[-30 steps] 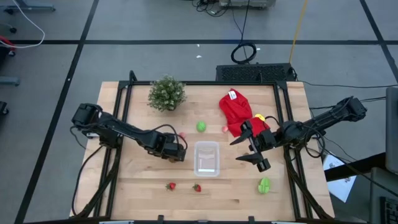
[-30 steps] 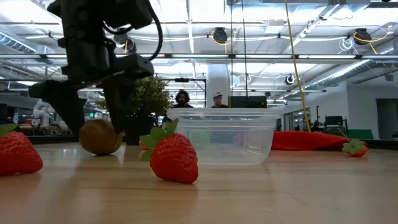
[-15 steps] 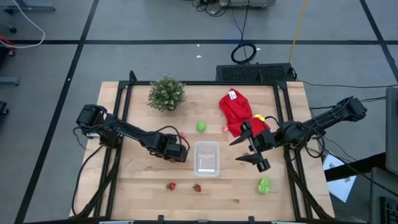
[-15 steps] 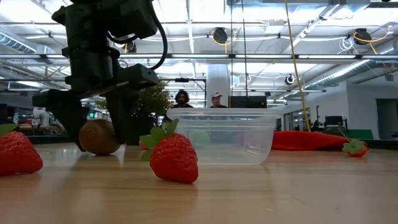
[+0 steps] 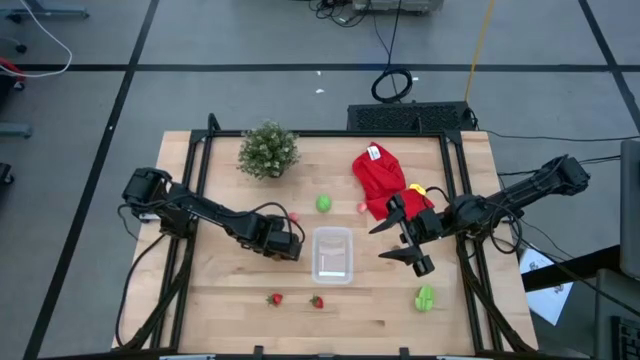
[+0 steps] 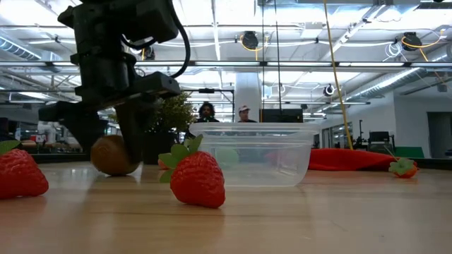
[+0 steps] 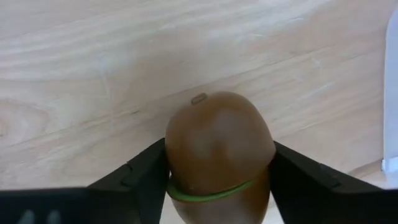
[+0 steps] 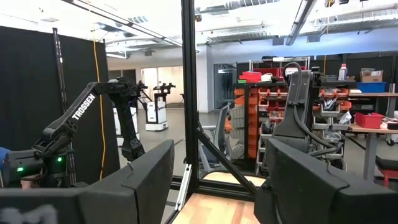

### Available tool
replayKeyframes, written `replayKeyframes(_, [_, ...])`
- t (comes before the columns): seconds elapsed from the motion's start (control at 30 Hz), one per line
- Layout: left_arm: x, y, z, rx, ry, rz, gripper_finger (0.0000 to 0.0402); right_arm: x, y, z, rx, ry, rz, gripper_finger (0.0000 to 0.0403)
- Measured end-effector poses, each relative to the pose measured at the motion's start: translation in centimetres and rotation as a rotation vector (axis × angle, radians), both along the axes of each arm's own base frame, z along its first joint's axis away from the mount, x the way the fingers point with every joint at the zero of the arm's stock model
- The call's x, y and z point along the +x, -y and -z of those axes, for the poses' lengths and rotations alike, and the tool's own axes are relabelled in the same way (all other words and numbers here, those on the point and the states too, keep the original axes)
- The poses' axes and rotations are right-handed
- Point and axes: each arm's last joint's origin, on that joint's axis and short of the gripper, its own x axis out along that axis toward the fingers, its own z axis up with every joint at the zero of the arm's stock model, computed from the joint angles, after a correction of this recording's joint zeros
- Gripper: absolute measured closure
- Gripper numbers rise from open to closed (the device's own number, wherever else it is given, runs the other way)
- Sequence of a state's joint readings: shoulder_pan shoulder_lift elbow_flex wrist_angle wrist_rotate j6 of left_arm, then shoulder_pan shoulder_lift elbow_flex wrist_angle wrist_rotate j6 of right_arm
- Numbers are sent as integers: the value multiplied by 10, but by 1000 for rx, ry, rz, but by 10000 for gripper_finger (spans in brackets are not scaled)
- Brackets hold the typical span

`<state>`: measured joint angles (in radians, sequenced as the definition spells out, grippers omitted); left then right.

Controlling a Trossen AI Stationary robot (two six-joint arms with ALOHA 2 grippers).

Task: Pick and placing Produce into tupperware
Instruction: Put the brown kiwi into the transparent bin

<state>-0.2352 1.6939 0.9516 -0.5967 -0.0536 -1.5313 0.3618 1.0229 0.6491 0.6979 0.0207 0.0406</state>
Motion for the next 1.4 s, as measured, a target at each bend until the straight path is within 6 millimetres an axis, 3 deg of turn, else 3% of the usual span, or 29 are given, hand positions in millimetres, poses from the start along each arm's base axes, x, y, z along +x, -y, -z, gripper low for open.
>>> replayKeyframes(0.17, [1,0,-2,-3,14,5,193,0,0,0,0,0,0,161])
replayKeyframes(0.37, [-2,0,-22,-20,88,27,159,0,0,0,0,0,-1,161])
replayKeyframes(0.5, [-5,2,-38,-26,159,33,158,0,0,0,2,4,0,161])
replayKeyframes(0.7, [11,11,-56,-28,421,78,185,-1,0,-4,14,37,0,161])
replayKeyframes(0.83, [19,12,-63,-18,533,111,182,-1,0,-4,17,44,0,161])
replayKeyframes(1.07, [29,14,-57,11,589,113,170,-1,0,-5,21,55,0,161])
replayKeyframes(1.4, [81,13,-46,1,577,232,175,-2,1,-6,29,56,-2,161])
